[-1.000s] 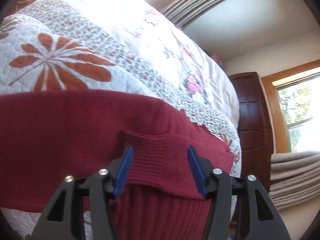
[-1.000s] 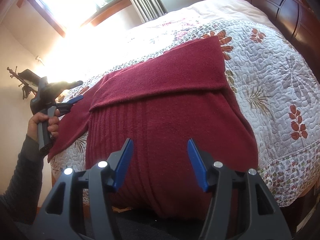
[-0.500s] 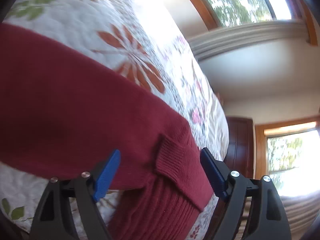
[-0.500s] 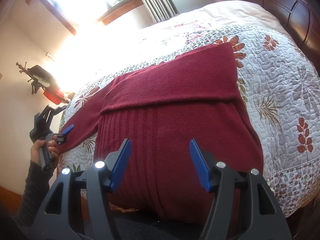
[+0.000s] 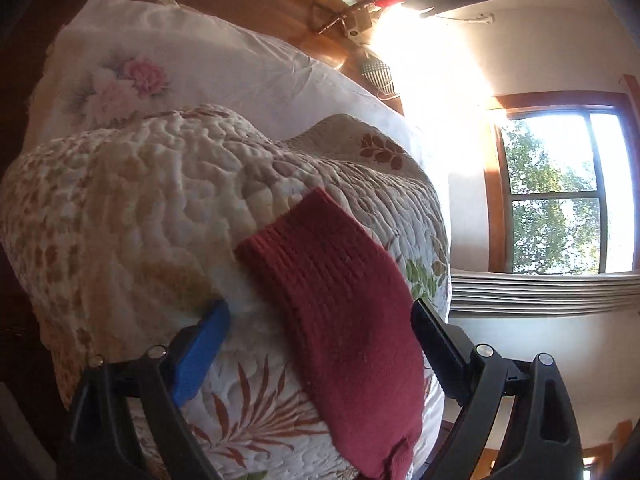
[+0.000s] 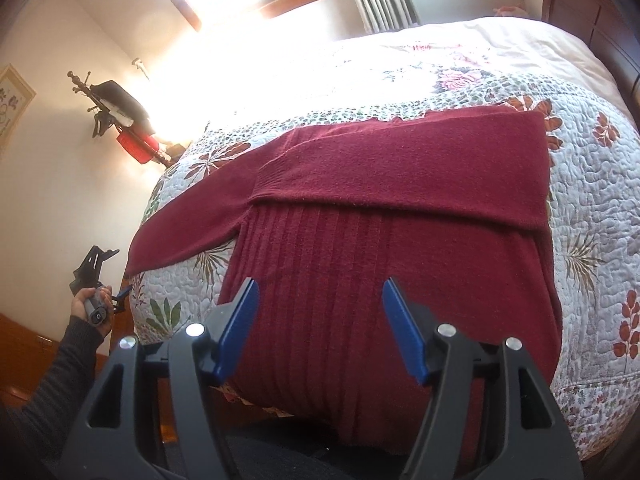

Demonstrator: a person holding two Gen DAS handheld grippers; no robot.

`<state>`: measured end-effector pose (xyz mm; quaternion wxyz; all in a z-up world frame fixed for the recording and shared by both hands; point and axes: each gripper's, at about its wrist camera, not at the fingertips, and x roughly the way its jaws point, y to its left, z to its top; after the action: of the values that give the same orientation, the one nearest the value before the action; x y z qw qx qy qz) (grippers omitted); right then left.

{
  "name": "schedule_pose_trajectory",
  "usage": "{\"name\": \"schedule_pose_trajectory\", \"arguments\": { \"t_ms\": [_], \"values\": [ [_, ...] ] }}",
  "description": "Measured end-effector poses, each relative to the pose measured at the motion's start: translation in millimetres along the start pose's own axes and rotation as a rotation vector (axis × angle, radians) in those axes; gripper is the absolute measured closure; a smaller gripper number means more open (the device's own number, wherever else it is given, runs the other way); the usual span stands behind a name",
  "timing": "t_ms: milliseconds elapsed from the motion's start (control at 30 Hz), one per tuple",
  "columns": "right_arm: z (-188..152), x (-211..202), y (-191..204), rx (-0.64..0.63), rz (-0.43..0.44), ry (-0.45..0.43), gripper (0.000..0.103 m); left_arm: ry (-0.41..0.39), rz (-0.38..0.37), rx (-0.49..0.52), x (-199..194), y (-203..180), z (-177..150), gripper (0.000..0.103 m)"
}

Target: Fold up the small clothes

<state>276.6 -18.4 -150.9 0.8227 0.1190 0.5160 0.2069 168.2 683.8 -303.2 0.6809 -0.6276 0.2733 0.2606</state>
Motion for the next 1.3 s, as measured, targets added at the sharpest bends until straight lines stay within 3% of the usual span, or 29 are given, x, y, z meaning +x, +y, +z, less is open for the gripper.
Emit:
{"name": "schedule_pose_trajectory", "arguments": {
  "t_ms": [33,67,100,200,300,500,667,833,967,1133,1300],
  "values": [
    [-1.0,-2.1,-0.4,0.002,-0.005,-0.004,0.038,-0.012,0.019,0.011,0.0,-2.8,-0.3,0.013],
    [-1.9,-4.5,-2.3,0.006,-0.011,-0.009,0.038,-0.031,0.042,0.024,-1.6,-6.5,0.1,0.02],
    [-2.9,-7.0,-5.1,0.015,-0.017,-0.016,0.038,-0.044,0.074,0.042,-2.0,-11.2,2.0,0.044],
    [-8.5,-12.7,-18.6,0.065,-0.028,-0.028,0.037,-0.048,0.137,0.049,-1.8,-15.2,6.6,0.08],
    [-13.8,-17.7,-30.9,0.101,-0.037,-0.037,0.037,-0.053,0.146,0.069,-4.8,-19.3,8.6,0.093],
    [-19.0,-25.0,-48.6,0.139,-0.04,-0.05,0.037,-0.109,0.056,0.239,-37.7,-91.1,-11.1,0.094],
    [-21.1,-28.9,-55.0,0.145,-0.023,-0.059,0.037,-0.108,-0.084,0.465,-58.2,-187.8,-66.5,0.094],
    [-25.5,-33.9,-66.5,0.174,-0.003,-0.073,0.037,-0.021,-0.19,0.748,-44.0,-284.6,-170.0,0.094],
    [-32.6,-43.4,-82.5,0.209,-0.001,-0.09,0.037,0.081,-0.231,0.934,-12.8,-335.0,-264.3,0.094],
    [-46.7,-57.7,-117.6,0.29,-0.029,-0.115,0.037,0.231,-0.24,1.099,33.6,-358.4,-373.2,0.094],
    [-63.7,-75.4,-152.0,0.371,-0.069,-0.134,0.037,0.359,-0.186,1.247,83.6,-342.5,-463.8,0.094]
  ]
}}
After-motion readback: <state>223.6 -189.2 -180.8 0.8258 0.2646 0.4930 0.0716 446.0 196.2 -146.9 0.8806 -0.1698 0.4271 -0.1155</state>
